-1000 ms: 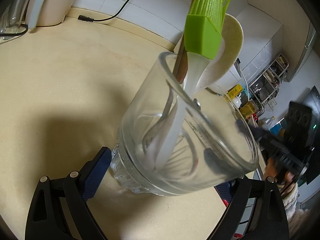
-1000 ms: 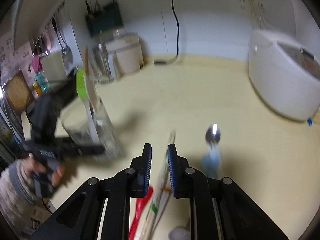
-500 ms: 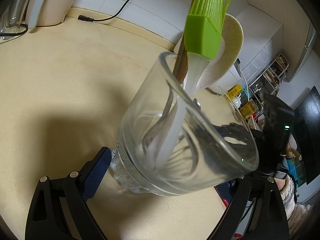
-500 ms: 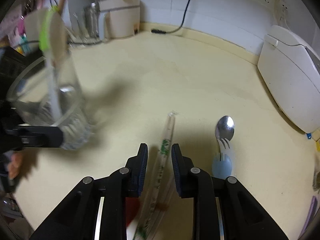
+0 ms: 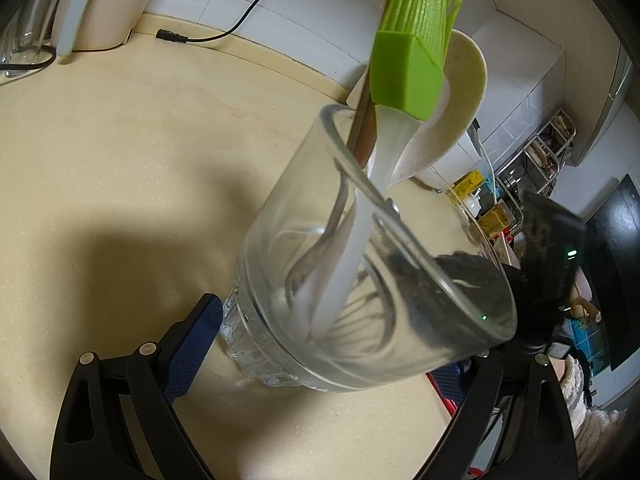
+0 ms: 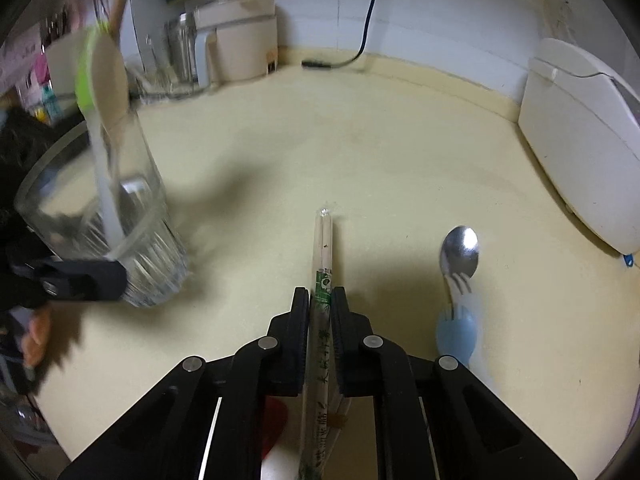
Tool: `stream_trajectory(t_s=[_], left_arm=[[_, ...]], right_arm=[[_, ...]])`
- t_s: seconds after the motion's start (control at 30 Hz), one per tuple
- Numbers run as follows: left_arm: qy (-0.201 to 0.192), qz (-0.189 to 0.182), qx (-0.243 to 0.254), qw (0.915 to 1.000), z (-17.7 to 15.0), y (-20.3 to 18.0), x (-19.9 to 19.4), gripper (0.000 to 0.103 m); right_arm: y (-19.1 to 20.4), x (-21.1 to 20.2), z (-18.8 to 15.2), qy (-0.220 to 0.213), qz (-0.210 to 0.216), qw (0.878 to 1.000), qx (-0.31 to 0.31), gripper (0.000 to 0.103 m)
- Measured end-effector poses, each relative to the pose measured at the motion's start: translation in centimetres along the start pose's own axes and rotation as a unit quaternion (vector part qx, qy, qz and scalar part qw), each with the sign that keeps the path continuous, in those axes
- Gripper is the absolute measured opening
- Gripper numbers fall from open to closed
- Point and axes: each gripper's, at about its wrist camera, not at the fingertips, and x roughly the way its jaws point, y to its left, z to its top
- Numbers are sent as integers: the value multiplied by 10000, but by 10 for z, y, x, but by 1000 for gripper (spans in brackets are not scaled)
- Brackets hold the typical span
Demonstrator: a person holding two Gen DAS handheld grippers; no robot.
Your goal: Organize utensils
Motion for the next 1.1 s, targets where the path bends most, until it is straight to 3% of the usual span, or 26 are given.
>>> stream_trajectory(t_s=[0.2, 0.53, 1.1], left_arm=[[2, 9, 6, 10000, 1, 1, 0, 95], [2, 12, 7, 10000, 1, 1, 0, 95], [1, 4, 2, 10000, 1, 1, 1, 95]], right_arm=[[-6, -52, 3, -809, 105, 9963, 272, 11], [-7, -122, 11, -1969, 193, 9786, 562, 11], [14, -177, 52, -2783, 273, 9598, 248, 11]])
